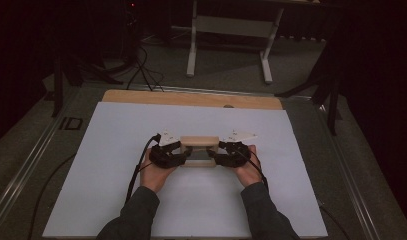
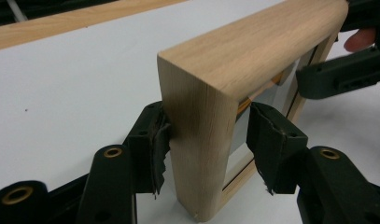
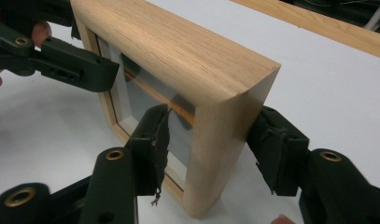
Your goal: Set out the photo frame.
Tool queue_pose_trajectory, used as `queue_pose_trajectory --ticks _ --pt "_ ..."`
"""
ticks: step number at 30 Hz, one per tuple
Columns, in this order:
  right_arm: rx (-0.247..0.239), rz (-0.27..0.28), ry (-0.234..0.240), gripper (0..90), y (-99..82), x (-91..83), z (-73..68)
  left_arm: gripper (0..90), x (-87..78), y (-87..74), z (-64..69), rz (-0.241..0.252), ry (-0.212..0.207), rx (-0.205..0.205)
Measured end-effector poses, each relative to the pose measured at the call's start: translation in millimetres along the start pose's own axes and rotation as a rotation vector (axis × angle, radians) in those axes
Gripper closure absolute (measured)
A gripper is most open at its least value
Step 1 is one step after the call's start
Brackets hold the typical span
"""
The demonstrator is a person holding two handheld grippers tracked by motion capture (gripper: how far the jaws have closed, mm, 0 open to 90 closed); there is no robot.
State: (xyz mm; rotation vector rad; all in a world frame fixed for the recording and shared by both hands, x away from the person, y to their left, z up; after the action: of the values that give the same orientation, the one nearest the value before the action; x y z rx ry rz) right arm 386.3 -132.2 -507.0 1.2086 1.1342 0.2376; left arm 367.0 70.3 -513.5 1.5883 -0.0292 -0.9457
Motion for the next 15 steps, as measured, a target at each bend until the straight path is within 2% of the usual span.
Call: queue_pose_trajectory --ticks 6,15 --pt "0.025 0.007 0.003 48.0 -1.3 2.6 0.8 48.9 2.1 -2.0 -1.2 -0.004 0.001 -0.009" --pt "0.028 0.02 0.01 48.6 2.3 11.9 -5.3 48.7 -4.4 -4.1 -11.3 -0.015 0.016 -0.019"
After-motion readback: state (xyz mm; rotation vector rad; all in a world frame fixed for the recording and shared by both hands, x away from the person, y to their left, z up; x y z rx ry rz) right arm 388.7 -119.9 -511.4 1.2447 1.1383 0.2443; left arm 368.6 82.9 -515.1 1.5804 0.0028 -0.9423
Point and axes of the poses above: each handheld gripper's, and its own axes: x roughly forward along the jaws, y roughly out of its top, z roughly to its right, the point moved 4 cm from there along x, roughly forward along the jaws, and after that the axes turned 4 degrees about y, right-handed, at the moved point
